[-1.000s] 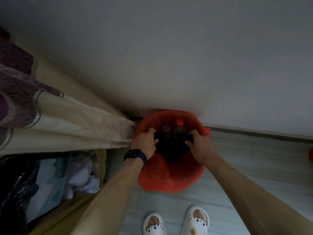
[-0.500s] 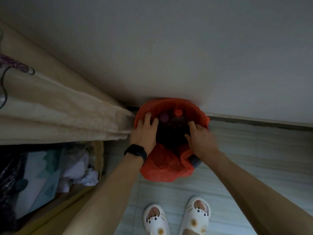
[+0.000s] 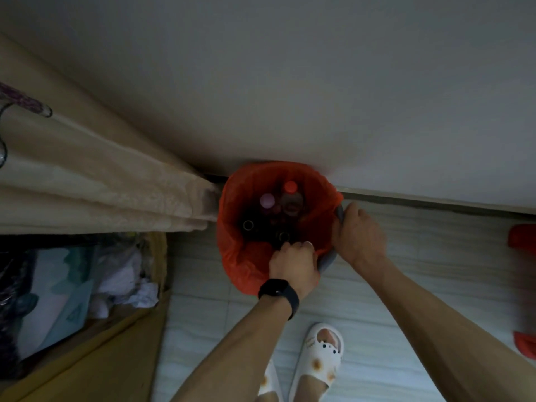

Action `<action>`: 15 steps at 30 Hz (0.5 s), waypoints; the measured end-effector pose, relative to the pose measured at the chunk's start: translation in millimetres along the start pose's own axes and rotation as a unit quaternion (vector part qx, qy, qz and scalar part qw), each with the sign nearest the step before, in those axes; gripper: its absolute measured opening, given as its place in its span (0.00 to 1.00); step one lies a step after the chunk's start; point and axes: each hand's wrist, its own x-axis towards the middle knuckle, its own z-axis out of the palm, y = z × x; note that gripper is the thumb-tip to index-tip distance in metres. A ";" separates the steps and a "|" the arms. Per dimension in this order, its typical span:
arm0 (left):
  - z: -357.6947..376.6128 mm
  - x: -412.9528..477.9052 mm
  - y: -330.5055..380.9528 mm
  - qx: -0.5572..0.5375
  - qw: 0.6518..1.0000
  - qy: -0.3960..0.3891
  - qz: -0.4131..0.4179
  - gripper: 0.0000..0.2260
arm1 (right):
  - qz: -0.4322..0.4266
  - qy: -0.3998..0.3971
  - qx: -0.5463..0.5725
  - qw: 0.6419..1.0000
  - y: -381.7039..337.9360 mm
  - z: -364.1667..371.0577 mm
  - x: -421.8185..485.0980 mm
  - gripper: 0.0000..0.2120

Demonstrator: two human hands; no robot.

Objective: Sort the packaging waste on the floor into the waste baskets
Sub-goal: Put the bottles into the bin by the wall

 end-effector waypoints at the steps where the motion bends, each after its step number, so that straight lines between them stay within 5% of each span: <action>1: 1.4 -6.1 0.7 0.005 0.999 0.030 0.032 0.06 | 0.000 0.010 0.001 1.000 1.5 -1.5 -1.6 0.11; 12: 35.4 -37.0 14.4 0.112 0.977 0.073 0.168 0.09 | -0.045 -0.028 -0.011 0.999 11.2 1.9 1.1 0.17; 15: 42.2 -37.1 12.6 0.151 0.976 0.040 0.154 0.16 | -0.045 -0.012 0.105 0.993 20.2 7.9 -3.7 0.13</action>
